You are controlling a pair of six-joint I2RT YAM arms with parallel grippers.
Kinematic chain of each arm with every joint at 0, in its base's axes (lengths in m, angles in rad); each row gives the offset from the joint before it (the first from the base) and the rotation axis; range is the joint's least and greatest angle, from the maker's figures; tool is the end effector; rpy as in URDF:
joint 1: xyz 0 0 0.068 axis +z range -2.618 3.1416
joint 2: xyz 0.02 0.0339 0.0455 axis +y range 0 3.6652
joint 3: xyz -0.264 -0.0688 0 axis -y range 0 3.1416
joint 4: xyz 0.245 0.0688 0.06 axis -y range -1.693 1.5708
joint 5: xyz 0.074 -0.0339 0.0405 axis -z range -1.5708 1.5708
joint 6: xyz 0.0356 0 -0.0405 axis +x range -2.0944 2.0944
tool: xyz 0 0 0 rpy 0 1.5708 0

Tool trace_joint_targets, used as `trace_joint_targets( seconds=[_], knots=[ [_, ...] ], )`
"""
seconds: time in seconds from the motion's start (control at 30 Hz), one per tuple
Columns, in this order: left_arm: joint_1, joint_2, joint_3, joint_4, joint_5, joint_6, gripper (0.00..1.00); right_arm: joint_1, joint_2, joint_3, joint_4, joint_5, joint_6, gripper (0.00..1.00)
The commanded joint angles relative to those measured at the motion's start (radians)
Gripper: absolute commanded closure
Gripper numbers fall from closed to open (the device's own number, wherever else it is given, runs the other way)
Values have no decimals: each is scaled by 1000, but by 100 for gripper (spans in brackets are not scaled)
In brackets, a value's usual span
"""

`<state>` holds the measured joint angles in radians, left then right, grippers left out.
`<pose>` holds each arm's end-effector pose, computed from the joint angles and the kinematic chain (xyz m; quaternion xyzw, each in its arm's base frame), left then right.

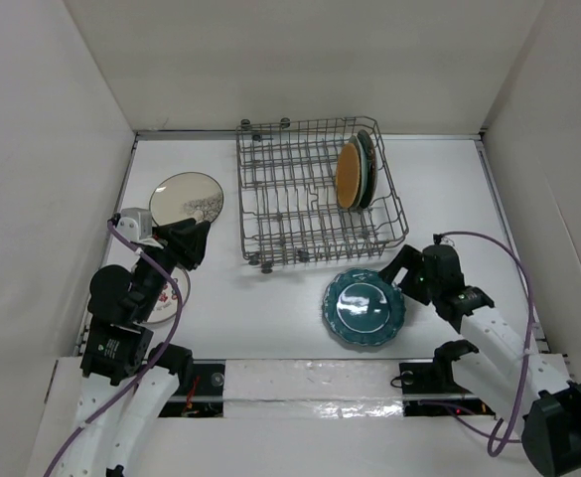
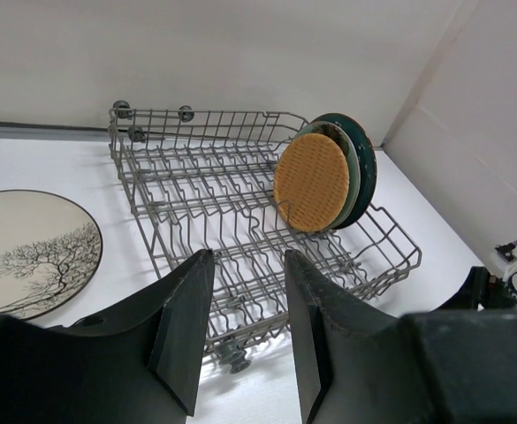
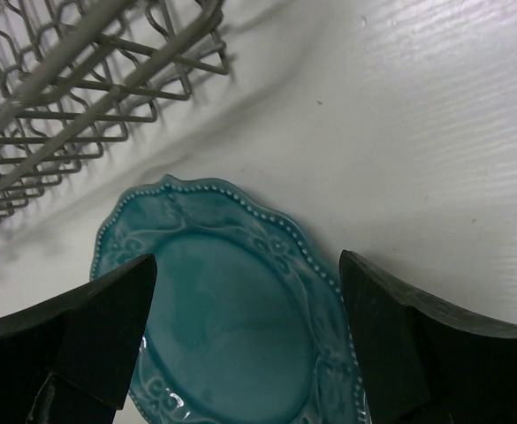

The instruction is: Load the plates into the dish rack

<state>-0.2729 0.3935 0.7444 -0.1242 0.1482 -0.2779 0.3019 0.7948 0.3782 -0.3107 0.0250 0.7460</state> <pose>0.0872 -0.0299 0.3798 0.0564 0.6210 -0.2566 0.7385 0.1581 0.0483 0.1848 0.2059 0.8888 0.1949 0.3601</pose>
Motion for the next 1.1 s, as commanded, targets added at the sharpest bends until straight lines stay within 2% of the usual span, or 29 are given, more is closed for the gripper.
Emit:
trace_joint_targets(
  seconds=[0.0, 0.3, 0.53, 0.63, 0.73, 0.77, 0.9, 1.0, 1.07],
  knots=[
    [4, -13, 12, 43, 16, 5, 65, -32, 59, 8, 19, -129, -16, 10],
    [4, -18, 12, 43, 17, 3, 65, -33, 273, 30, 110, -184, -68, 7],
    [4, -8, 10, 44, 22, 2, 65, 114, 323, 14, 119, -244, -43, 14],
    [4, -4, 10, 46, 24, 2, 65, 213, 349, 5, 145, -249, 2, 19],
    [4, 1, 10, 44, 21, 2, 65, 310, 373, -4, 186, -246, 49, 30],
    [4, 4, 12, 46, 17, 2, 65, 327, 379, -4, 196, -244, 56, 37],
    [4, 8, 12, 43, 10, 3, 65, 373, 409, -41, 293, -260, 93, 55],
    [4, 16, 12, 41, 8, 5, 65, 382, 441, -68, 395, -296, 90, 56],
    [4, 21, 12, 41, 4, 3, 65, 391, 483, -74, 429, -293, 87, 51]
  ],
)
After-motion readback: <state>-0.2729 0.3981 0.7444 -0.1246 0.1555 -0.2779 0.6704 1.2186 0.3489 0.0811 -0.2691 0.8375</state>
